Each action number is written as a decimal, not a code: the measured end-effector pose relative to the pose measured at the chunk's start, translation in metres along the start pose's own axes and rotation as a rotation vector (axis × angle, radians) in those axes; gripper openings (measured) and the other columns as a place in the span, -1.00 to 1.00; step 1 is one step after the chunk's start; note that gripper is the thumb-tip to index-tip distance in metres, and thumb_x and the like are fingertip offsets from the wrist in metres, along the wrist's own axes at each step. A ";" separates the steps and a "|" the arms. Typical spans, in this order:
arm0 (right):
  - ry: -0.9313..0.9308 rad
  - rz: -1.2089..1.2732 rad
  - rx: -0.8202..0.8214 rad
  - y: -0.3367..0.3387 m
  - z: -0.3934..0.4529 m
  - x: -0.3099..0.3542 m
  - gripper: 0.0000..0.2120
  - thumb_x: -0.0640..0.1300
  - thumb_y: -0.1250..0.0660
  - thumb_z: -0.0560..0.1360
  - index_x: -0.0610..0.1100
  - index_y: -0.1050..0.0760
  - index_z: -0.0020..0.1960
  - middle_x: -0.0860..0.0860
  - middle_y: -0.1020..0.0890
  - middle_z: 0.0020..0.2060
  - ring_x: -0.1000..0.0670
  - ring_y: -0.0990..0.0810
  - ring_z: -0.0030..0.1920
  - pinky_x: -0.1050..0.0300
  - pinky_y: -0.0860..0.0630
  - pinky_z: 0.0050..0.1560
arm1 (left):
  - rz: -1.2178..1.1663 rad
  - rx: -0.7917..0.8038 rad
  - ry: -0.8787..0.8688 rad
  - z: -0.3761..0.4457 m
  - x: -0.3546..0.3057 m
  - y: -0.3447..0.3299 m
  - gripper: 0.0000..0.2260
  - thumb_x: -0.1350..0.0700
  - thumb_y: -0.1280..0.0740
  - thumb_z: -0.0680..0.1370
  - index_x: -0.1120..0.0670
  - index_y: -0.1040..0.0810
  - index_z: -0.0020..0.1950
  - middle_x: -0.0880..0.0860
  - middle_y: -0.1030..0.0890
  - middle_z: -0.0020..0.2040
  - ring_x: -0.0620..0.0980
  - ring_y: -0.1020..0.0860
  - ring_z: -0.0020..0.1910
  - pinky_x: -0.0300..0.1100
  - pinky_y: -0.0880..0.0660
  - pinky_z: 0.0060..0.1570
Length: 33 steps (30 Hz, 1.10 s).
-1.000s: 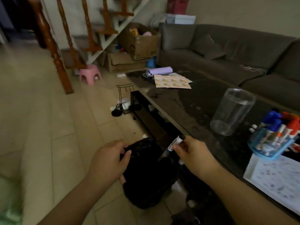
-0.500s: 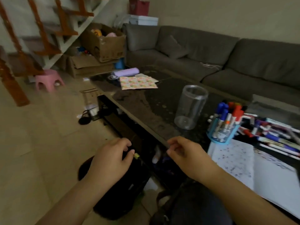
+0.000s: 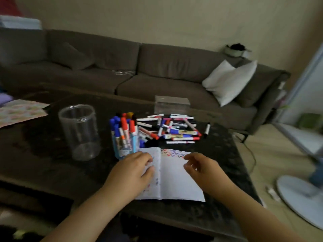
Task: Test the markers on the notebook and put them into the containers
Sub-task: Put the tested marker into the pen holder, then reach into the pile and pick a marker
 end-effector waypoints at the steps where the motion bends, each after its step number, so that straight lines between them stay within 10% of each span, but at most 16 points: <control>1: -0.042 -0.002 -0.014 0.007 0.002 -0.016 -0.76 -0.02 -0.29 0.55 0.03 -0.46 0.22 0.20 -0.53 -0.15 0.20 -0.53 -0.13 0.43 -0.40 -0.19 | -0.005 0.017 -0.023 0.010 -0.007 -0.011 -0.85 0.03 -0.29 0.53 0.02 -0.54 0.06 -0.07 -0.56 0.03 -0.08 -0.52 0.00 -0.27 -0.39 -0.06; 21: -0.058 -0.407 -0.027 -0.027 0.179 -0.117 -0.65 -0.15 -0.21 0.59 -0.02 -0.39 0.37 -0.01 -0.40 0.36 -0.06 -0.31 0.37 0.00 -0.29 0.37 | -0.065 0.130 0.040 0.096 0.013 -0.135 -0.75 -0.02 -0.18 0.58 -0.06 -0.45 0.24 -0.13 -0.49 0.14 -0.19 -0.45 0.10 -0.38 -0.34 -0.03; 33: -0.075 -0.486 0.061 -0.022 0.180 -0.108 -0.80 0.00 -0.21 0.58 -0.02 -0.47 0.16 0.00 -0.49 0.15 -0.03 -0.43 0.18 0.01 -0.33 0.24 | -0.177 0.103 0.162 0.085 0.026 -0.116 -0.77 -0.02 -0.23 0.56 -0.09 -0.47 0.21 -0.21 -0.50 0.12 -0.25 -0.43 0.02 -0.49 -0.30 -0.11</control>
Point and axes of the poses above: each hand's wrist, its own z-axis towards the middle knuckle, its own y-axis out of the back of the hand, x = y × z, the point moved 7 cm from there along z, towards the middle knuckle
